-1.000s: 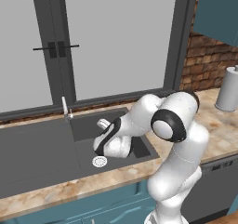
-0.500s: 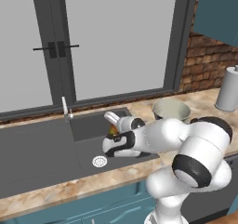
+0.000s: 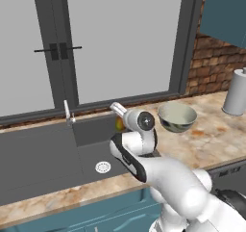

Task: Pick the limes from the cabinet and place them in one bowl. Pick the mango from the sink and place it in the other bowl.

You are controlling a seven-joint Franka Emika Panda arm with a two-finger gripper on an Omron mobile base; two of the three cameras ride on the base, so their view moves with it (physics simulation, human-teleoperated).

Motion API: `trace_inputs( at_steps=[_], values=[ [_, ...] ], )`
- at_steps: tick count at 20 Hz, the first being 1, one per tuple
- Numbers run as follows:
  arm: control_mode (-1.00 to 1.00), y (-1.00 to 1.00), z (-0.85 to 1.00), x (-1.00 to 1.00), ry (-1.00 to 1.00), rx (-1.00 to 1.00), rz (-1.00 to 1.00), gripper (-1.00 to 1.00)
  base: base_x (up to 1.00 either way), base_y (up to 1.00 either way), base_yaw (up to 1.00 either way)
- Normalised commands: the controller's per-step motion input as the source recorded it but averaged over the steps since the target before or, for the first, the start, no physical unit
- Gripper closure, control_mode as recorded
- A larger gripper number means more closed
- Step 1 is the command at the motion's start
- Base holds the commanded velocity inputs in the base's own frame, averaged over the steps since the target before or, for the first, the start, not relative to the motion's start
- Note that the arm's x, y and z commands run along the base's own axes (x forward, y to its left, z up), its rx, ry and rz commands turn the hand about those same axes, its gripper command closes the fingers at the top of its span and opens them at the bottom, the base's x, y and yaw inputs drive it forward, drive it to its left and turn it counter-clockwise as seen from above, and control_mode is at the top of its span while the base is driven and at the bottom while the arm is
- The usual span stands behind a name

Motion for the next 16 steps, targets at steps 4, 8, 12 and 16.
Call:
trace_inputs(
  at_steps=[4, 8, 12, 16],
  values=[
    [-1.0, -0.04, 0.86, -0.54, 0.18, -0.03, -0.05, 1.0, 0.0, 0.0, 0.0],
    [-1.0, -0.12, 0.38, -0.52, 0.31, -0.1, -0.04, 1.0, 0.0, 0.0, 0.0],
    [-1.0, -0.51, 0.3, 0.26, 0.34, -0.16, -0.15, 1.0, 0.0, 0.0, 0.0],
    [-1.0, -0.71, 0.4, 0.58, 0.23, -0.14, -0.16, 1.0, 0.0, 0.0, 0.0]
  ],
)
